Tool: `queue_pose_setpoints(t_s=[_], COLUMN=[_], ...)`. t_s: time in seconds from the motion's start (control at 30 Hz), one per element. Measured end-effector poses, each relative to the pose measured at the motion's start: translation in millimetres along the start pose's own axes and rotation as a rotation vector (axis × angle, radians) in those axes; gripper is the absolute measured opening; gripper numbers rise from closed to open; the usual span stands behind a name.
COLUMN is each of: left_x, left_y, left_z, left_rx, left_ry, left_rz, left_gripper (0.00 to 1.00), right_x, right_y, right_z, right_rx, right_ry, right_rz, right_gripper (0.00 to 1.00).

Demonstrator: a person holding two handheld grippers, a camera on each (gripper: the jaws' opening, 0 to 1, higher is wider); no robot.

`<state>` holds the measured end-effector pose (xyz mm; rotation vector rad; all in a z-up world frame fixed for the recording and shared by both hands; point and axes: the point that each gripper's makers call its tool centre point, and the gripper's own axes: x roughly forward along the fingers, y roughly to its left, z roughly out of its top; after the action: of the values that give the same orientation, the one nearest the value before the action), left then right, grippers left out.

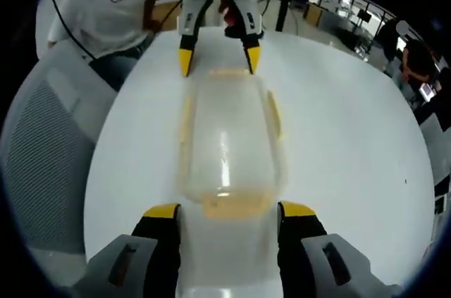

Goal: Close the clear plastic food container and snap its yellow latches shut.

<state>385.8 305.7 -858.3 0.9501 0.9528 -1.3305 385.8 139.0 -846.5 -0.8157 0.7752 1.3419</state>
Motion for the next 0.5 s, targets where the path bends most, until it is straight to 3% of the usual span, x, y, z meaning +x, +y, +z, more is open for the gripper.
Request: queue_pose_setpoints(t_s=[0.3, 0.5], left_x=[0.7, 0.2], left_y=[0.6, 3.6], left_z=[1.7, 2.9], left_rx=[0.019, 0.024], left_ry=[0.017, 0.022], left_rz=[-0.005, -0.007], left_gripper=[0.65, 0.63], right_x=[7.8, 8.8], right_y=[0.9, -1.3], right_z=[-6.4, -4.3], right_rx=[-0.024, 0.011], right_ry=[0.055, 0.057], right_rz=[0.030, 0.038], right_gripper=[0.53, 0.52])
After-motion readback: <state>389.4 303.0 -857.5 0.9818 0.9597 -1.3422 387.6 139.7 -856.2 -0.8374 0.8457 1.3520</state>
